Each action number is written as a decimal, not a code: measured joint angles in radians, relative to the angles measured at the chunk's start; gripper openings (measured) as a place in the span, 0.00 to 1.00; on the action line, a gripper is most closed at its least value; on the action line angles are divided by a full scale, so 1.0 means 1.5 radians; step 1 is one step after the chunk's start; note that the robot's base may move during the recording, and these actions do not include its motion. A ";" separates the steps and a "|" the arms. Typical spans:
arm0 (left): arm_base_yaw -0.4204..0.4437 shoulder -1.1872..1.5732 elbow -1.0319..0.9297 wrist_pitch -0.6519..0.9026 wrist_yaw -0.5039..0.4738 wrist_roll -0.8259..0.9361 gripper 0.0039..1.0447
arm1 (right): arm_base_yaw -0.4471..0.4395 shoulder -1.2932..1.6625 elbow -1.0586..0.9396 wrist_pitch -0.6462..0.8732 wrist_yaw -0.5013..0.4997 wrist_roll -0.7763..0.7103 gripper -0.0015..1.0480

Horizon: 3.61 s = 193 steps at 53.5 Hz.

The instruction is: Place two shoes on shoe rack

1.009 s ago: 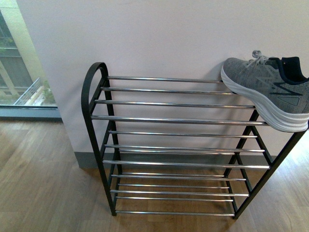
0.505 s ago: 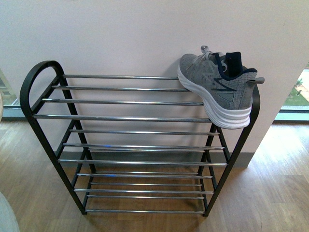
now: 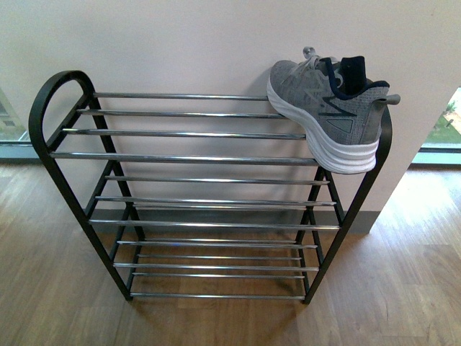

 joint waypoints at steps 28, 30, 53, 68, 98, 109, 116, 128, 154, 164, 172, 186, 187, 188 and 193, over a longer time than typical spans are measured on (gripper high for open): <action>0.093 0.470 0.181 0.260 0.399 0.144 0.02 | 0.000 0.000 0.000 0.000 0.000 0.000 0.91; 0.086 0.517 0.214 0.270 0.410 0.150 0.02 | 0.000 0.000 0.000 0.000 0.000 0.000 0.91; 0.033 0.893 0.611 0.204 0.492 0.145 0.02 | 0.000 0.000 0.000 0.000 0.000 0.000 0.91; 0.002 1.072 0.868 0.120 0.518 0.107 0.02 | 0.000 0.000 0.000 0.000 0.000 0.000 0.91; -0.027 1.192 1.073 -0.005 0.518 -0.081 0.02 | 0.000 0.000 0.000 0.000 0.000 0.000 0.91; -0.033 1.178 1.037 0.028 0.514 -0.084 0.02 | 0.000 0.000 0.000 0.000 0.000 0.000 0.91; -0.031 1.167 1.021 0.032 0.515 -0.085 0.02 | 0.000 0.000 0.000 0.000 0.000 0.000 0.91; -0.028 1.159 1.009 0.038 0.517 -0.094 0.05 | 0.000 0.000 0.000 0.000 0.000 0.000 0.91; -0.028 0.907 0.741 0.155 0.503 -0.117 0.90 | 0.000 0.000 0.000 0.000 0.000 0.000 0.91; -0.016 0.668 0.459 0.269 0.272 0.077 0.91 | 0.000 0.000 0.000 0.000 0.000 0.000 0.91; 0.025 0.538 0.268 0.381 0.128 0.191 0.91 | 0.000 0.000 0.000 0.000 0.000 0.000 0.91; 0.099 0.302 0.017 0.630 0.328 0.273 0.69 | 0.000 0.000 0.000 0.000 0.000 0.000 0.91; 0.103 0.297 0.009 0.632 0.345 0.268 0.68 | 0.000 0.000 0.000 0.000 0.000 0.000 0.91; 0.112 0.289 -0.007 0.636 0.375 0.263 0.64 | 0.000 0.000 0.000 0.000 0.000 0.000 0.91; 0.139 0.261 -0.066 0.643 0.445 0.250 0.50 | 0.000 0.000 0.000 0.000 -0.001 0.000 0.91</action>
